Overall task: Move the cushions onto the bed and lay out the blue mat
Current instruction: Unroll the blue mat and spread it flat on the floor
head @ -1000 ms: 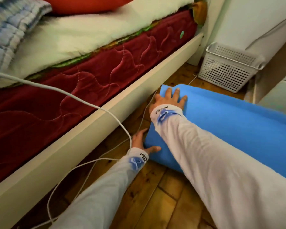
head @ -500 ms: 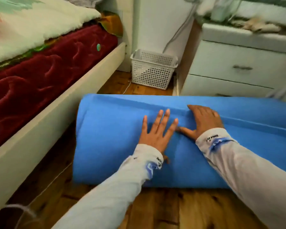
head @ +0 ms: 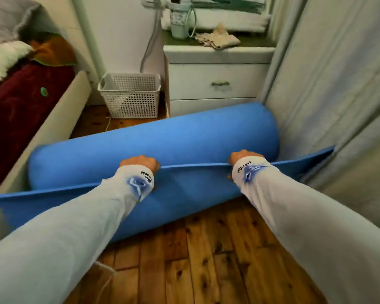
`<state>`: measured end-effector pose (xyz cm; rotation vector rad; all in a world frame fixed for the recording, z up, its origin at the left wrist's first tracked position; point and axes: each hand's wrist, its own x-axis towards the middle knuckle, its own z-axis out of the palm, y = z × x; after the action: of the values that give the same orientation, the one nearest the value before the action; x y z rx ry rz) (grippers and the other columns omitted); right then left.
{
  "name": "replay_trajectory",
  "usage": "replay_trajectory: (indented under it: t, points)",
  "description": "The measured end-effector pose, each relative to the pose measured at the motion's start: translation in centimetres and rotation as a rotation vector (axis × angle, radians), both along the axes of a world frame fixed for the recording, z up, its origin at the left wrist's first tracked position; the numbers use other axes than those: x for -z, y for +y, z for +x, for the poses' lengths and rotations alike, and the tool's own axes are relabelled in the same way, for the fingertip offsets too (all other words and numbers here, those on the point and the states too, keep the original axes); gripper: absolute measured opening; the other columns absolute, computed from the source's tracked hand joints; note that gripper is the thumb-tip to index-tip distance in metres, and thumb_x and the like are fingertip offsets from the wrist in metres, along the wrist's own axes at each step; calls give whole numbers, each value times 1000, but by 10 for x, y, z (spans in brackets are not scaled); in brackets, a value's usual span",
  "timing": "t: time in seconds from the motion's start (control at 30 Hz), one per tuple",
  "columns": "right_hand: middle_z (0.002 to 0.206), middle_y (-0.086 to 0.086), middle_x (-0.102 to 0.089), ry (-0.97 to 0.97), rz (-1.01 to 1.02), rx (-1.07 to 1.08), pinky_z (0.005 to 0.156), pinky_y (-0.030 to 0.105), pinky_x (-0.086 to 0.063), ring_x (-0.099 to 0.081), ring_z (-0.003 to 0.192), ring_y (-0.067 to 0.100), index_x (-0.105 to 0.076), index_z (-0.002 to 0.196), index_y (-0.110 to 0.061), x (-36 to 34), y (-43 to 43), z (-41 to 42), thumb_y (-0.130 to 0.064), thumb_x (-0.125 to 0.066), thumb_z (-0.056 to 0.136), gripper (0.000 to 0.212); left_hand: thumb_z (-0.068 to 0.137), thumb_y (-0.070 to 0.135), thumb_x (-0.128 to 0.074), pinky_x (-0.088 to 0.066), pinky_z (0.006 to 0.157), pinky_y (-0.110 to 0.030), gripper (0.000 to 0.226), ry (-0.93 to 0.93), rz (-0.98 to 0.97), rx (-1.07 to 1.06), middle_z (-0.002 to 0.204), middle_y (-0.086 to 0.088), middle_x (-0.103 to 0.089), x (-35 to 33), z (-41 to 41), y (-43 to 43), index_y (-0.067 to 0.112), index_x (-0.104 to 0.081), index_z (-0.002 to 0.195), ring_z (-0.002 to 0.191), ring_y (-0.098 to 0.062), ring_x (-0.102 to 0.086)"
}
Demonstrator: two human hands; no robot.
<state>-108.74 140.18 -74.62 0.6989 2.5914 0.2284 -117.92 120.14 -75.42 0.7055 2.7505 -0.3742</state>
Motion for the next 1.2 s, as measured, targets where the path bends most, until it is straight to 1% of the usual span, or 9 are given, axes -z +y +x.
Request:
replay_trajectory:
  t: [0.1, 0.17, 0.23, 0.27, 0.33, 0.4, 0.53, 0.77, 1.2]
  points:
    - [128, 9, -59, 137, 20, -71, 95, 37, -43, -53, 121, 29, -59, 125, -19, -136, -14, 40, -14, -49, 93, 34, 94, 21, -48, -41, 100, -36, 43, -26, 158, -113, 144, -8, -47, -148, 35, -17, 33, -48, 135, 131, -30, -47]
    - [122, 14, -61, 472, 152, -221, 96, 41, -41, -53, 119, 32, -63, 118, -15, -223, -7, 58, -10, -52, 89, 32, 92, 14, -51, -43, 98, -40, 48, 162, 373, -105, 139, -12, -49, -239, 48, -29, 30, -46, 137, 128, -33, -48]
    - [99, 14, -68, 832, 339, -370, 81, 41, -48, -62, 99, 33, -70, 98, -13, -280, -16, 101, -10, -65, 74, 25, 88, 10, -55, -43, 96, -42, 57, 285, 490, -47, 137, -12, -47, -288, 79, -55, 28, -41, 141, 128, -32, -46]
    - [101, 11, -67, 651, 320, -349, 81, 40, -47, -61, 100, 31, -68, 101, -16, -340, -38, 159, -13, -63, 75, 26, 89, 10, -54, -41, 100, -41, 57, 166, 406, -29, 140, -9, -46, -339, 135, -81, 30, -41, 141, 130, -30, -45]
    - [124, 6, -57, 88, 122, -320, 98, 42, -42, -50, 120, 26, -56, 121, -19, -305, -75, 205, -19, -42, 93, 32, 94, 14, -49, -38, 107, -34, 39, -232, 27, 39, 145, -6, -46, -300, 196, -95, 23, -53, 131, 133, -24, -46]
    - [134, 2, -52, -207, -74, -165, 105, 44, -38, -46, 128, 22, -53, 126, -20, -299, -113, 280, -22, -31, 99, 35, 96, 16, -47, -38, 107, -31, 22, -457, -241, 62, 143, -8, -50, -290, 275, -117, 11, -64, 110, 131, -23, -50]
    - [134, 0, -57, -187, -66, -138, 100, 35, -43, -52, 127, 22, -59, 123, -20, -305, -153, 394, -16, -39, 96, 34, 95, 19, -47, -39, 109, -36, 43, -512, -116, -58, 147, -7, -46, -283, 388, -152, 20, -47, 138, 133, -27, -47]
    - [136, 1, -53, -273, -13, -239, 99, 40, -40, -42, 131, 23, -51, 131, -24, -314, -234, 537, -15, -45, 92, 40, 95, 21, -40, -38, 110, -38, 48, -425, -157, 7, 148, 1, -41, -296, 539, -242, 44, -40, 137, 135, -27, -43]
    - [140, 5, -41, -344, -62, -290, 106, 35, -32, -32, 134, 26, -41, 137, -21, -247, -349, 802, -21, -45, 93, 44, 88, 20, -54, -38, 109, -42, 60, -545, -144, 108, 144, -2, -38, -209, 807, -369, 35, -32, 142, 136, -26, -38]
